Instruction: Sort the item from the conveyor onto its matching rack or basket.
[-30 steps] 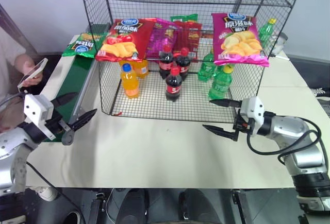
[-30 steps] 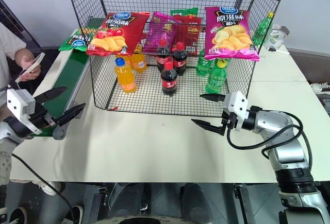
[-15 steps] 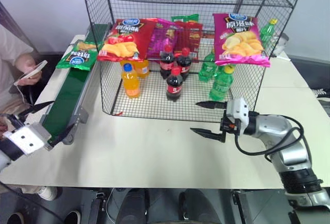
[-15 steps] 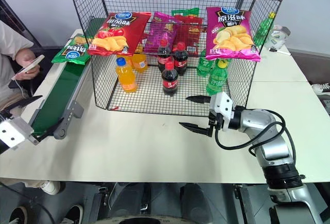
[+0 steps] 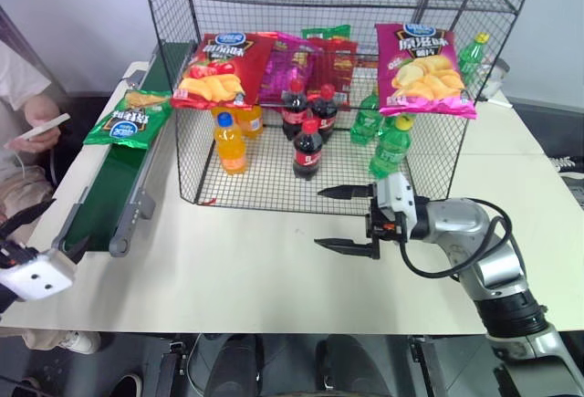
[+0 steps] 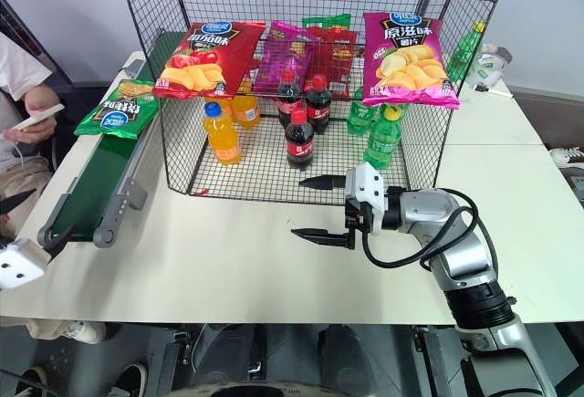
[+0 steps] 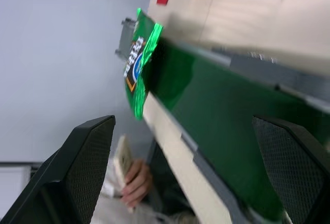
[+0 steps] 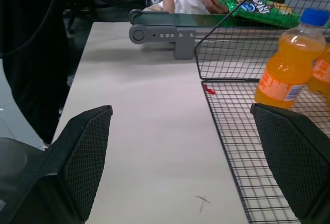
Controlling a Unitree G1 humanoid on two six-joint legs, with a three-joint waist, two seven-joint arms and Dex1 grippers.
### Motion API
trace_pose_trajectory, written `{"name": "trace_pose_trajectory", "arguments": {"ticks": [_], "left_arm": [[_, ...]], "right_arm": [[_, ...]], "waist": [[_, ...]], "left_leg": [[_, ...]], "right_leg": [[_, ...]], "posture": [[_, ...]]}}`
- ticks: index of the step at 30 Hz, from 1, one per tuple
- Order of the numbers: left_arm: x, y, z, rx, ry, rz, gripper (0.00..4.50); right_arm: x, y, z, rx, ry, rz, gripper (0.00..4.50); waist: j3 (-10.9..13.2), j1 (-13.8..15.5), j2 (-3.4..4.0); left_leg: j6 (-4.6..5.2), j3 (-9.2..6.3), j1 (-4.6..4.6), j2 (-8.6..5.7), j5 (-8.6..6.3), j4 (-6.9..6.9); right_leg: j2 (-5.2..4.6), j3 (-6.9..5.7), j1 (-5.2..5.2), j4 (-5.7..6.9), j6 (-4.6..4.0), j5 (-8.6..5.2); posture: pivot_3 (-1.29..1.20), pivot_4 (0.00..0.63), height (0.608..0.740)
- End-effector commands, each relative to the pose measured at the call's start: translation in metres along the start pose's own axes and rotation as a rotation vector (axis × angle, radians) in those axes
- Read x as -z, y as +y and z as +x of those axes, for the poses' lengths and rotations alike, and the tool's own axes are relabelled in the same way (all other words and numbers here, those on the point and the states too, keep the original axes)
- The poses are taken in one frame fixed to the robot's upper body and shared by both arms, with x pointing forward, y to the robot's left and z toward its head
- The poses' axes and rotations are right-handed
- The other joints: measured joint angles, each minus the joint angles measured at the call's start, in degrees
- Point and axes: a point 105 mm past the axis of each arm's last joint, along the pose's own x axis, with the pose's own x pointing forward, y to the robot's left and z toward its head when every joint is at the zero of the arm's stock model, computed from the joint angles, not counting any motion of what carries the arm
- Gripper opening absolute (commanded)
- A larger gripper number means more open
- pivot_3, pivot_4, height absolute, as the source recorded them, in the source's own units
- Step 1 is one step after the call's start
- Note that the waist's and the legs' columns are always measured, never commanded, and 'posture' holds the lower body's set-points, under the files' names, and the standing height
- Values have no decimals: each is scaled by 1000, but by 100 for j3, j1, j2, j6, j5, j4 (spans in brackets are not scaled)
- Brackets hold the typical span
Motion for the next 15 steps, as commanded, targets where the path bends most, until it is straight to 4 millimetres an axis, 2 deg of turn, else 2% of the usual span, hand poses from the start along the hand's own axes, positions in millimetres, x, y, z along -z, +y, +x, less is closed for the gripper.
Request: {"name": "trace_pose_trajectory", "arguments": {"ticks": [1, 8, 15], "left_arm": [[2, 7, -9, -41, 14, 35, 4500], [4, 6, -17, -46, 28, 44, 4500], [5, 3, -18, -28, 32, 56, 4500]], "right_arm": [[-12, 0, 2, -16, -30, -43, 4471], [-10, -4, 2, -17, -27, -41, 4471], [-10, -4, 3, -13, -30, -45, 4471]], "waist": [[0, -2, 0], [-1, -5, -1], [-1, -5, -1]], "left_leg": [[0, 0, 0, 0, 0, 0], [0, 0, 0, 0, 0, 0], [-1, 0, 0, 0, 0, -1]], "right_leg": [[-1, 0, 0, 0, 0, 0], [-4, 0, -1, 0, -1, 0], [-5, 0, -1, 0, -1, 0]], "posture": [[0, 150, 739], [0, 150, 739], [0, 150, 739]]}}
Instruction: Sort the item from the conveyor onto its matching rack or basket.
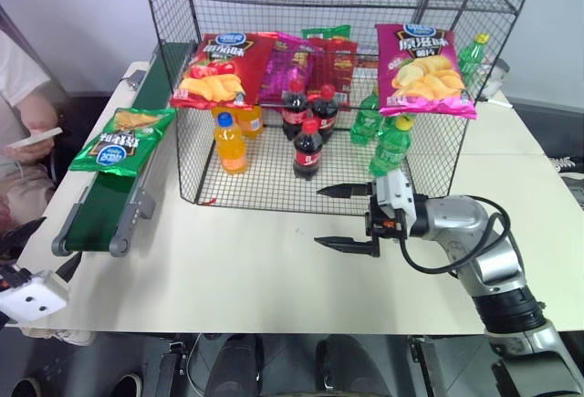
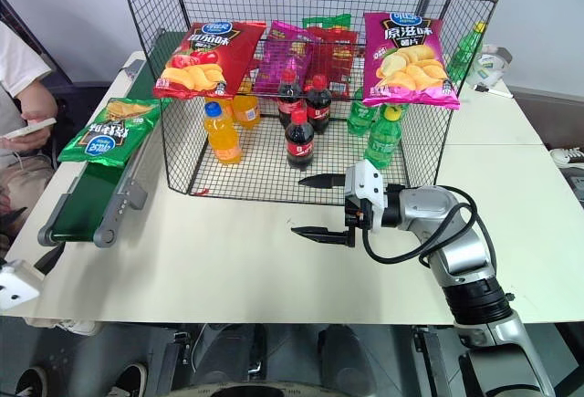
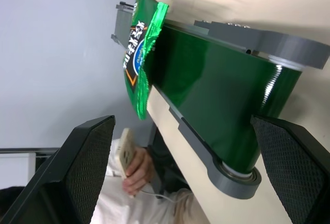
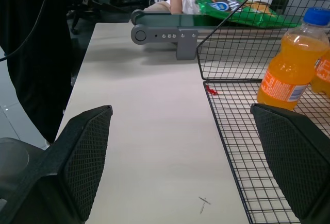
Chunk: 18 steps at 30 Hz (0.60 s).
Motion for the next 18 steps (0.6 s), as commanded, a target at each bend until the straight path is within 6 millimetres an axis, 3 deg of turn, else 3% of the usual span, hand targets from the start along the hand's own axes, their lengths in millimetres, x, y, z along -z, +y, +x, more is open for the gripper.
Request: {"name": "trace_pose_trajectory", "arguments": {"ticks": [1, 18], "left_arm": [[-2, 12, -1, -31, -11, 34, 4500], [5, 9, 11, -24, 5, 32, 4500]], "right_arm": [[-9, -2, 2, -2, -27, -42, 4471], [-7, -6, -3, 35, -10, -59, 4471]], "waist": [[0, -1, 0], [0, -3, -1]], "left_leg": [[0, 0, 0, 0, 0, 0], [0, 1, 0, 0, 0, -1]], "right_leg": [[-1, 0, 0, 0, 0, 0], [0, -1, -2, 3, 0, 0]], "posture": [[0, 150, 739], [0, 150, 739]]}}
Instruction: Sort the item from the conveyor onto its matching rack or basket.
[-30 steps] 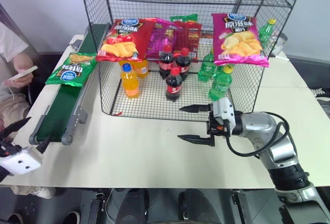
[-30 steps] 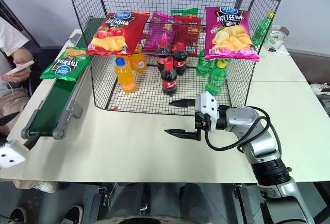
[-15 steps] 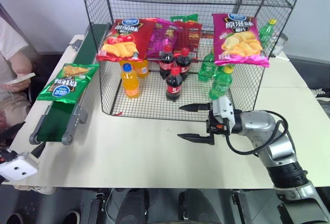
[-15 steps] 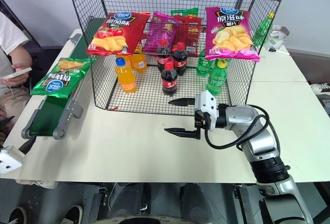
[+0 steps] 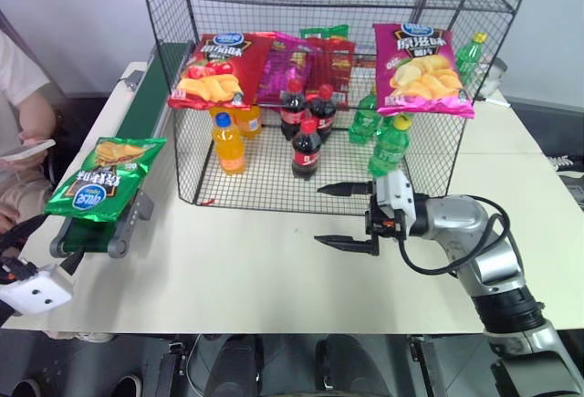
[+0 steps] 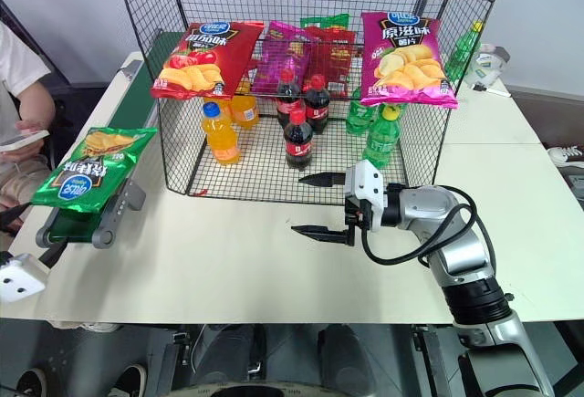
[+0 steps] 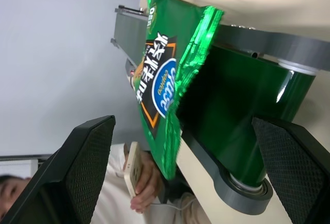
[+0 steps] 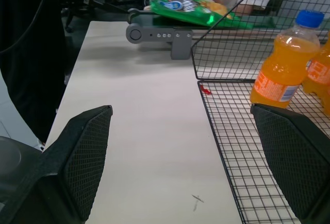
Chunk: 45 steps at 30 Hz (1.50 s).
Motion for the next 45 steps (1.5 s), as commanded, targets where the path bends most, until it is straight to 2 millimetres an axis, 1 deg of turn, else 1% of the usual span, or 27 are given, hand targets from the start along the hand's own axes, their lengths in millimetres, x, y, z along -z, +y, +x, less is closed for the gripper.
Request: {"name": "trace_pose_trajectory", "arguments": {"ticks": [1, 9, 13, 16, 17, 18, 25, 26, 28, 32, 34, 36, 37, 41, 45], "left_arm": [[2, 8, 2, -20, 2, 19, 4500], [2, 7, 5, -17, -4, 17, 4500], [1, 5, 8, -8, -11, 11, 4500], [1, 3, 11, 0, -14, 1, 4500], [1, 2, 12, 5, -15, -7, 3976], [1, 1, 12, 10, -18, -10, 3676], [0, 0, 15, 12, -27, -22, 299], [-1, 1, 15, 7, -30, -28, 77], [-2, 4, 16, 0, -38, -55, 77], [-9, 21, 15, -75, -89, -218, 77], [-19, 33, 13, -87, -156, -358, 77], [-33, 44, 10, -70, -260, -504, 77], [-39, 46, 8, -34, -303, -587, 77], [-71, 49, -7, 167, -472, -827, 77], [-101, 64, -24, 335, -598, -1084, 77]], "right_arm": [[-8, -3, -2, 14, -17, -38, 4471], [-7, -5, -5, 26, -12, -43, 4471], [-7, 8, -6, -31, -18, -4, 4471], [-7, 5, -6, -14, -18, -12, 4471], [-8, 4, -6, -9, -17, -14, 4500], [-8, 3, -6, -7, -16, -16, 4500], [-7, -1, -7, 18, -11, -27, 4500], [-7, -2, -8, 22, -10, -28, 4500], [-6, -2, -8, 27, -8, -28, 4500], [-4, -4, -9, 37, -3, -30, 4500], [-4, -5, -10, 42, -1, -32, 4500], [-4, -6, -10, 44, -1, -35, 4500], [-3, -7, -10, 46, -1, -36, 4500], [-4, -12, -12, 57, -7, -35, 4500], [-6, -15, -17, 58, -19, -2, 4500]], "waist": [[0, 2, 0], [-1, 3, -1], [-1, 5, -2], [-1, 5, -2], [-1, 4, -2], [-1, 2, -2], [-1, 4, -2], [-1, 4, -3], [-2, 5, -3], [-2, 5, -3], [-2, 2, -3], [-2, -1, -3], [-2, -2, -3], [-2, -54, -2], [-1, -117, -2]], "left_leg": [[0, 0, 0, 0, 0, 0], [0, 1, 0, 0, 0, 0], [0, 1, 0, 0, 0, 0], [0, 3, 0, -1, 0, 1], [0, 3, 1, -1, 0, 1], [0, 3, 2, -1, 0, 1], [0, 4, 2, -1, 0, 1], [0, 4, 2, -1, 0, 1], [0, 4, 2, -1, 0, 1], [0, 4, 2, 0, 0, 1], [0, 4, 2, 0, 0, 2], [0, 3, 2, 0, 0, 2], [-1, 3, 2, 1, 0, 2], [-2, 2, 3, 2, 0, 2], [-2, -2, 3, 2, 0, 2]], "right_leg": [[0, 0, 0, 0, 0, 0], [0, 0, 0, 0, 0, 0], [0, -1, -1, 2, 0, 0], [0, 0, 0, 3, 0, 0], [0, 0, 0, 4, 1, 0], [0, 0, 0, 6, 1, 0], [0, 0, -1, 8, 1, 0], [0, 0, -2, 8, 1, 0], [0, -1, -2, 8, 1, 0], [0, 0, -2, 10, 1, 0], [-1, 0, -2, 10, 0, 0], [-3, 0, -3, 10, 0, 0], [-4, 0, -3, 10, 0, 0], [-6, 1, -2, 8, -2, -1], [-5, -2, 3, 7, -2, -1]], "posture": [[0, 150, 739], [0, 150, 739], [0, 150, 739], [0, 150, 739], [0, 150, 739], [0, 150, 739], [0, 150, 739], [0, 150, 739], [0, 150, 739], [0, 150, 739], [0, 150, 739], [0, 150, 739], [0, 150, 739], [0, 150, 739], [0, 150, 739]]}}
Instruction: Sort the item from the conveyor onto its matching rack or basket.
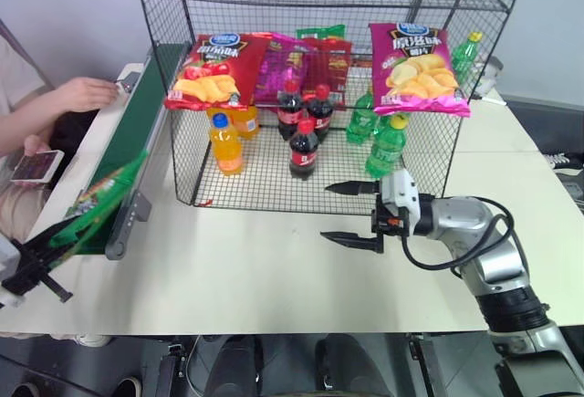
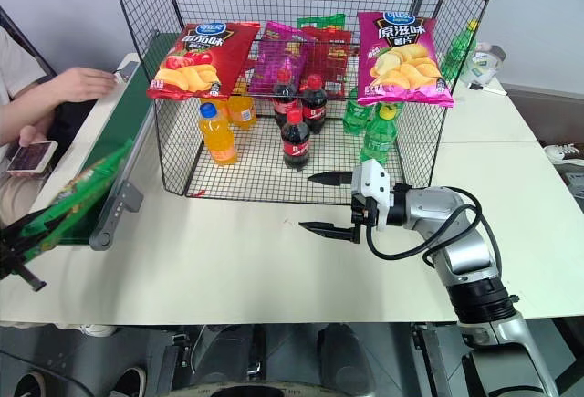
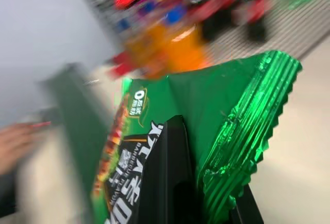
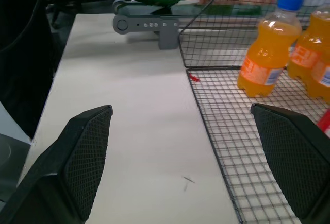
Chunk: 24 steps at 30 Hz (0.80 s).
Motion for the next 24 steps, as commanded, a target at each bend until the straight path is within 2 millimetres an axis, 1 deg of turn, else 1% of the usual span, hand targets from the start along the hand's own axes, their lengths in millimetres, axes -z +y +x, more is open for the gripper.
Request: {"name": "trace_pose_trajectory", "arguments": {"ticks": [1, 3, 5, 8, 10, 12, 13, 16, 17, 19, 22, 24], "left_arm": [[-44, -10, 4, 124, -127, -196, 77], [-65, -22, 9, 213, -198, -336, 77], [-79, -31, 14, 279, -244, -428, 77], [-96, -46, 23, 399, -326, -615, 77], [-101, -50, 25, 443, -345, -687, 77], [-107, -53, 30, 503, -381, -746, 77], [-109, -55, 35, 537, -389, -756, 77], [-117, -54, 45, 616, -430, -814, 77], [-117, -54, 47, 631, -432, -825, 77], [-118, -60, 54, 694, -421, -854, 77], [-118, -64, 61, 776, -417, -921, 77], [-116, -63, 64, 797, -430, -936, 77]], "right_arm": [[-12, -5, -7, 4, -27, -20, 4500], [-11, -3, -8, -5, -27, 5, 4500], [-11, -1, -8, -15, -33, 37, 4500], [-12, 7, -11, -39, -49, 117, 4500], [-16, 8, -12, -42, -78, 189, 4500], [-24, 13, -17, -75, -116, 316, 4500], [-28, 20, -21, -128, -129, 406, 4500], [-46, 37, -24, -243, -169, 523, 4500], [-50, 39, -23, -259, -180, 543, 4500], [-59, 37, -17, -265, -223, 562, 4500], [-63, 30, -4, -240, -258, 531, 4500], [-69, 33, -1, -273, -278, 553, 4500]], "waist": [[1, -1, 2], [1, 2, 2], [1, 2, 2], [1, 7, 2], [2, 1, 4], [2, -15, 4], [5, -5, 10], [8, 55, 14], [6, 54, 10], [6, 33, 10], [6, 0, 10], [6, 0, 11]], "left_leg": [[0, 0, 1, -1, 0, 0], [0, -3, 2, -1, 0, 1], [1, -3, 5, -3, 0, 3], [1, -3, 7, -4, 0, 3], [1, -4, 7, -3, 0, 3], [1, -3, 10, -4, 1, 4], [1, -3, 9, -4, 1, 4], [2, -4, 9, -4, 1, 8], [2, -4, 10, -5, 1, 8], [2, -5, 13, -4, 1, 8], [2, -2, 11, -2, 1, 7], [1, -4, 11, -1, 1, 8]], "right_leg": [[0, 0, 1, -1, 0, 0], [3, -2, 5, 0, 0, 0], [3, -1, 9, 0, 1, 0], [5, -1, 11, 0, 1, 0], [8, -1, 12, 0, 1, 0], [11, 2, 11, 2, 1, 0], [12, 2, 11, 5, 1, 0], [13, 1, 12, 6, 1, 0], [13, 2, 14, 6, 1, 0], [16, 3, 16, 6, 1, 0], [25, 10, 8, 6, 1, 0], [33, 14, 4, 15, 1, -1]], "posture": [[0, 150, 739], [0, 150, 739], [0, 150, 739], [0, 150, 739], [0, 150, 739], [0, 150, 739], [0, 150, 739], [0, 150, 739], [0, 150, 739], [0, 150, 739], [0, 150, 739], [0, 150, 739]]}}
